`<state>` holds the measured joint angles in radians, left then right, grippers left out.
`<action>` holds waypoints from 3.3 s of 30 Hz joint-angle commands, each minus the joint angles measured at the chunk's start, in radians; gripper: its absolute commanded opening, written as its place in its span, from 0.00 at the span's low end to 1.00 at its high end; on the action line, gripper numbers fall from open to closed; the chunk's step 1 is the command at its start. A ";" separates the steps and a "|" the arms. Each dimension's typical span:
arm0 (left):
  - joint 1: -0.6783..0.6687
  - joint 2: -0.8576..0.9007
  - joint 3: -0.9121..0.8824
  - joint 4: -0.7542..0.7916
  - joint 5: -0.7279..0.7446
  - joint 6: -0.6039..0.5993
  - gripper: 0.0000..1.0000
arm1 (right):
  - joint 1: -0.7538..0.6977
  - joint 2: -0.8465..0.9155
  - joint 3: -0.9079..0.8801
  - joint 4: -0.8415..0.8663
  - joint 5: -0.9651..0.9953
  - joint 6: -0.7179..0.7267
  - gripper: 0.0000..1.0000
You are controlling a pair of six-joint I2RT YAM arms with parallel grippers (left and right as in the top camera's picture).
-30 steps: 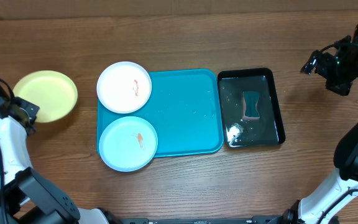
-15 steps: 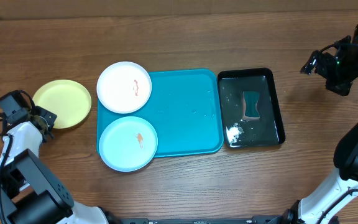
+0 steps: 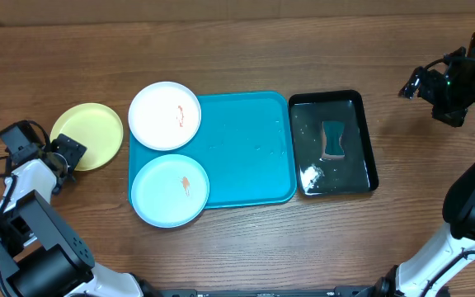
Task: Clean dirty plates on tray and stack at the side
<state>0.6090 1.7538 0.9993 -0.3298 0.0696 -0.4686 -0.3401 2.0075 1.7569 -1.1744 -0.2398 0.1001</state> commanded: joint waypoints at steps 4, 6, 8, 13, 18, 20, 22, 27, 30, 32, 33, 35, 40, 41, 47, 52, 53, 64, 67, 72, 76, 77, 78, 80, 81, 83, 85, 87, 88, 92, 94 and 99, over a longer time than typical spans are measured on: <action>-0.022 -0.189 0.076 -0.056 0.335 -0.048 0.83 | -0.002 0.000 0.017 0.003 -0.008 -0.002 1.00; -0.044 -0.276 0.078 -0.068 0.420 -0.056 0.83 | -0.002 0.000 0.017 0.003 -0.009 -0.003 1.00; -0.079 -0.360 0.078 -0.094 0.492 -0.056 0.82 | -0.003 0.000 0.017 0.002 -0.008 -0.003 1.00; -0.244 -0.526 0.078 -0.309 0.494 0.003 0.84 | -0.003 0.000 0.017 0.003 -0.008 -0.003 1.00; -0.425 -0.559 0.077 -0.531 0.365 0.047 0.86 | -0.002 0.000 0.017 0.003 -0.008 -0.003 1.00; -0.479 -0.550 0.076 -0.541 0.304 0.047 0.81 | -0.002 0.000 0.017 0.003 -0.008 -0.003 1.00; -0.528 -0.535 0.076 -0.528 0.258 0.047 0.71 | -0.002 0.000 0.017 0.003 -0.008 -0.003 1.00; -0.615 -0.480 0.076 -0.473 0.186 0.046 0.04 | -0.002 0.000 0.017 0.003 -0.008 -0.003 1.00; -0.656 -0.430 0.076 -0.414 0.190 0.045 0.04 | -0.002 0.000 0.017 0.003 -0.008 -0.003 1.00; -0.683 -0.391 0.076 -0.381 0.190 0.045 0.04 | -0.002 0.000 0.017 0.003 -0.008 -0.002 1.00; -0.695 -0.372 0.076 -0.367 0.189 0.045 0.04 | -0.003 0.000 0.017 0.003 -0.008 -0.002 1.00; -0.718 -0.324 0.076 -0.334 0.189 0.046 0.04 | -0.002 0.000 0.017 0.003 -0.008 -0.002 1.00; -0.747 -0.225 0.076 -0.285 0.189 0.055 0.04 | -0.002 0.000 0.017 -0.005 -0.107 0.079 1.00; -0.747 -0.212 0.076 -0.284 0.189 0.062 0.04 | -0.002 0.000 0.018 -0.036 -0.179 0.095 1.00; -0.747 -0.191 0.076 -0.285 0.199 0.084 0.04 | 0.011 -0.003 0.026 -0.118 -0.604 0.057 0.39; -0.748 -0.192 0.076 -0.283 0.262 0.086 0.04 | 0.111 -0.003 0.025 -0.190 -0.528 0.057 0.04; -0.748 -0.192 0.076 -0.279 0.261 0.093 0.04 | 0.141 -0.003 0.024 -0.189 -0.497 0.062 0.04; -0.748 -0.191 0.076 -0.264 0.234 0.133 0.04 | 0.436 -0.002 -0.070 -0.061 -0.138 0.401 0.04; -0.748 -0.191 0.076 -0.264 0.234 0.133 0.04 | 0.479 -0.002 -0.101 -0.017 -0.064 0.478 0.04; -0.748 -0.191 0.076 -0.264 0.234 0.132 0.04 | 0.503 -0.002 -0.175 0.078 -0.068 0.535 0.04; -0.748 -0.191 0.076 -0.264 0.234 0.132 0.04 | 0.518 -0.002 -0.256 0.169 -0.074 0.567 0.04; -0.748 -0.191 0.076 -0.264 0.234 0.132 0.04 | 0.525 -0.002 -0.274 0.192 -0.079 0.567 0.04; -0.748 -0.191 0.076 -0.264 0.234 0.132 0.04 | 0.532 -0.002 -0.291 0.220 -0.084 0.566 0.04; -0.748 -0.191 0.076 -0.264 0.234 0.132 0.04 | 0.546 -0.002 -0.318 0.262 -0.095 0.566 0.04; -0.748 -0.191 0.076 -0.264 0.234 0.132 0.04 | 0.556 -0.002 -0.330 0.280 -0.098 0.566 0.04; -0.748 -0.191 0.076 -0.264 0.234 0.132 0.04 | 0.574 -0.002 -0.348 0.303 -0.096 0.566 0.04; -0.748 -0.191 0.076 -0.264 0.234 0.132 0.04 | 0.590 -0.002 -0.362 0.324 -0.089 0.577 0.04; -0.748 -0.191 0.076 -0.264 0.234 0.132 0.04 | 0.602 -0.002 -0.369 0.334 -0.073 0.605 0.04; -0.748 -0.191 0.076 -0.264 0.234 0.132 0.04 | 0.605 -0.002 -0.370 0.336 -0.058 0.625 0.04; -0.748 -0.191 0.076 -0.264 0.234 0.132 0.04 | 0.607 -0.002 -0.371 0.336 -0.034 0.664 0.04; -0.748 -0.191 0.076 -0.264 0.235 0.132 0.04 | 0.607 -0.002 -0.371 0.335 -0.034 0.666 0.04; -0.748 -0.191 0.076 -0.264 0.235 0.132 0.04 | 0.610 -0.002 -0.372 0.333 -0.040 0.686 0.04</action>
<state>-0.1345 1.5620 1.0786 -0.5972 0.3092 -0.3622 0.2684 2.0075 1.3930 -0.8459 -0.2882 0.7605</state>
